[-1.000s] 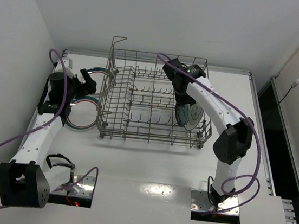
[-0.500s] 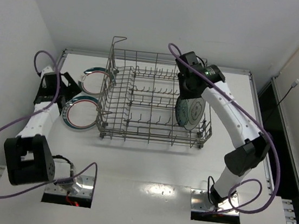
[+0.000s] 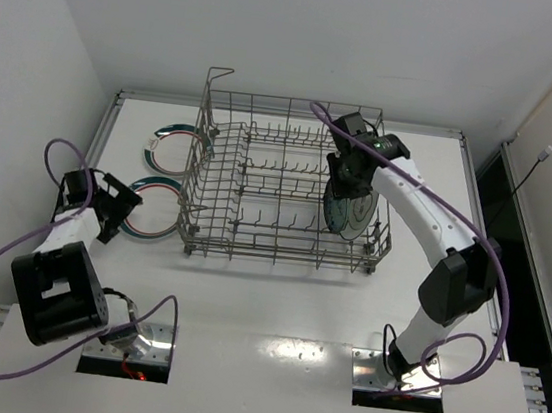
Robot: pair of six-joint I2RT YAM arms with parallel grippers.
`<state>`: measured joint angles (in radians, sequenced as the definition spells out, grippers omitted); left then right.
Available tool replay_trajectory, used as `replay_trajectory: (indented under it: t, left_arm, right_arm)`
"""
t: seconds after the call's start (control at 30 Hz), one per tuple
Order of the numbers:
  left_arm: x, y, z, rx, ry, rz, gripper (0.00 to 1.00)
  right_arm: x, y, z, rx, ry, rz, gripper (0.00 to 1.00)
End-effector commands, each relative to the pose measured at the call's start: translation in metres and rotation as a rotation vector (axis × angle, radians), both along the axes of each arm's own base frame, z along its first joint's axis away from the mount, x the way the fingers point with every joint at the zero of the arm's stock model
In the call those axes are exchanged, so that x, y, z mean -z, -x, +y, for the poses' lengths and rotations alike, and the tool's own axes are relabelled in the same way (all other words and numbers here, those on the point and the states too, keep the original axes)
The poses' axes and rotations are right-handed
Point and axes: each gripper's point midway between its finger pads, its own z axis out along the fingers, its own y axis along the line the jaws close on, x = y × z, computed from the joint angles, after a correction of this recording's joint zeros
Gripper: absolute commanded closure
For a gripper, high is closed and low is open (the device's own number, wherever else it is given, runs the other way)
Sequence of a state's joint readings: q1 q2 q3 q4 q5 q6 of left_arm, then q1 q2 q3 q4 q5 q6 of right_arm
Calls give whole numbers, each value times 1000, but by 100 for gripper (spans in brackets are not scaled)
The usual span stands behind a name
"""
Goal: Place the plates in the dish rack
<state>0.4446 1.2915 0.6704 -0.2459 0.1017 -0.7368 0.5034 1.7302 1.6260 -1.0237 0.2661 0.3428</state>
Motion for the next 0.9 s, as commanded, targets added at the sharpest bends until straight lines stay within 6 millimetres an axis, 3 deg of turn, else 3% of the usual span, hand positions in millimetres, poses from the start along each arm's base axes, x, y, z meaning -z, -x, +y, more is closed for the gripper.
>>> replay_trajectory:
  t: [0.0,0.3,0.4,0.43,0.53,0.67,0.77,0.87]
  left_arm:
    - [6,11,-11,-34,106,-32,7]
    - [31,23,-20,-52,170,-18,14]
    - [44,25,-23,-55,191,-9,30]
    - [49,27,-25,-57,209,1,42]
    - [51,27,-25,-52,223,-9,55]
    - [46,23,-23,-48,250,-47,79]
    - [36,18,-21,-29,262,-92,91]
    - [7,7,-14,-12,231,-170,92]
  right_arm:
    - [-20,-8,3,-31,-57,-67,73]
    - [-33,-16,-7,-10,-80,-92,73]
    - [-36,-16,-4,-19,-98,-93,73]
    - [-36,-18,-7,-10,-98,-94,73]
    - [-35,-15,-9,-17,-88,-84,73]
    - [-38,-15,-11,-13,-99,-90,73]
    - [-41,-18,-12,-8,-109,-95,73]
    - [-40,-17,-10,-13,-113,-83,73]
